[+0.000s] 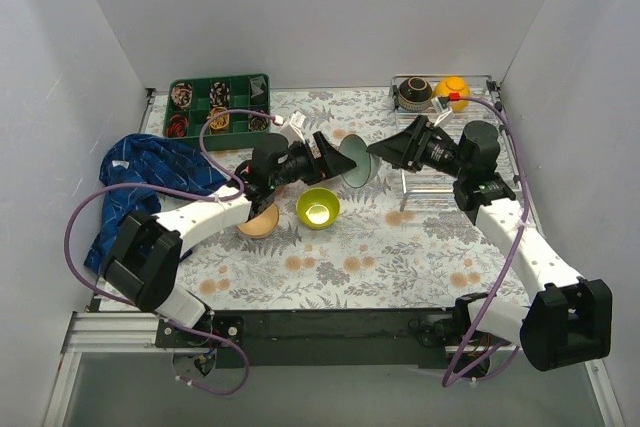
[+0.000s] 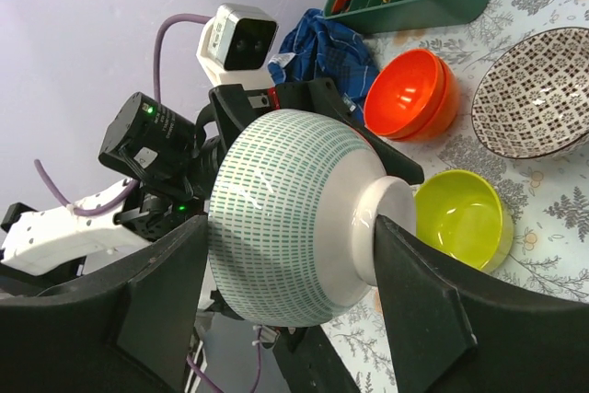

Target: Unload the bowls from the dish rack

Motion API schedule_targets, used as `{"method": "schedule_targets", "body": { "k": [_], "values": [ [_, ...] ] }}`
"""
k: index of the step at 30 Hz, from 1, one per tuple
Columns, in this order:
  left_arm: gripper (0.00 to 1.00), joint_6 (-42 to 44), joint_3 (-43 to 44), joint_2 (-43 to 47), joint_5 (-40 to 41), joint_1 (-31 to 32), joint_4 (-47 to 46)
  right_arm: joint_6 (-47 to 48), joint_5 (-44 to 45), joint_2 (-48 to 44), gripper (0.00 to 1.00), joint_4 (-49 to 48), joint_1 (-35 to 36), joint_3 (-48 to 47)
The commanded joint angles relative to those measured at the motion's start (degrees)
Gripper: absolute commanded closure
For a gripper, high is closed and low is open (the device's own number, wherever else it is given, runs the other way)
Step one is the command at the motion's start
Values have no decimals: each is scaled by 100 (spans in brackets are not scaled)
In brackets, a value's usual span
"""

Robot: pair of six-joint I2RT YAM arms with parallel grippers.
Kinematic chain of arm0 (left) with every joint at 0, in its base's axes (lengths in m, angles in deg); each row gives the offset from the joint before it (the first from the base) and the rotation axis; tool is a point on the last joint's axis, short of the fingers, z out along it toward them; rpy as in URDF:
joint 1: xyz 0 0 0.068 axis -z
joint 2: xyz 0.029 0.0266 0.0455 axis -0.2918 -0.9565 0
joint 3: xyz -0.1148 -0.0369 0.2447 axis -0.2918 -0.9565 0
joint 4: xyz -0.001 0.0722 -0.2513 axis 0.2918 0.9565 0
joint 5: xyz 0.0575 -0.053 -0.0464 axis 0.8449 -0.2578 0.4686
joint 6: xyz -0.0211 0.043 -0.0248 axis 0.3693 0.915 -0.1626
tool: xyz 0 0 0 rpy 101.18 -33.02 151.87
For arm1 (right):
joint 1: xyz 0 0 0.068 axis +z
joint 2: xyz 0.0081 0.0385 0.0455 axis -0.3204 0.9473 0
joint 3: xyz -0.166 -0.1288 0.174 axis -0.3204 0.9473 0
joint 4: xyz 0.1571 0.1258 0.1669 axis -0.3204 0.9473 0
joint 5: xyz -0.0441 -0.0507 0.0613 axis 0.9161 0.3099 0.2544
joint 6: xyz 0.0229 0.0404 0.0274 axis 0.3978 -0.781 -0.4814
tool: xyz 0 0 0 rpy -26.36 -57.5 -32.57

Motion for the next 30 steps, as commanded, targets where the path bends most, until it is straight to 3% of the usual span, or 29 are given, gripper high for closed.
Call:
{"method": "schedule_targets", "body": {
  "k": [1, 4, 7, 8, 10, 11, 13, 14, 22, 25, 30],
  "values": [
    [34, -451, -153, 25, -226, 24, -633, -414, -231, -210, 63, -864, 48, 194],
    [48, -627, -249, -10, -340, 24, -818, -510, -249, -210, 63, -987, 57, 265],
    [65, -715, -346, -10, -446, 24, -950, -537, -249, -210, 63, -1066, 57, 283],
    [76, -707, -390, 8, -429, 24, -977, -546, -249, -210, 62, -1075, 57, 291],
    [85, -672, -495, 104, -393, 24, -986, -537, -258, -210, 60, -1075, 57, 318],
    [93, -637, -531, 139, -306, 24, -960, -546, -249, -210, 55, -1075, 57, 353],
    [100, -488, -610, 297, -218, 24, -846, -546, -266, -210, 48, -1066, 57, 414],
    [100, -461, -627, 341, -130, 24, -784, -537, -275, -210, 41, -1066, 48, 441],
    [100, -31, -733, 930, 774, -11, 59, -143, -170, -254, 12, -838, 48, 573],
    [100, 294, -567, 1001, 1161, -72, 726, 313, -39, -280, 9, -391, 22, 442],
    [100, 1101, 22, 984, 1777, -169, 1902, 1526, 732, -298, 7, 1309, -40, -94]
  ]
}}
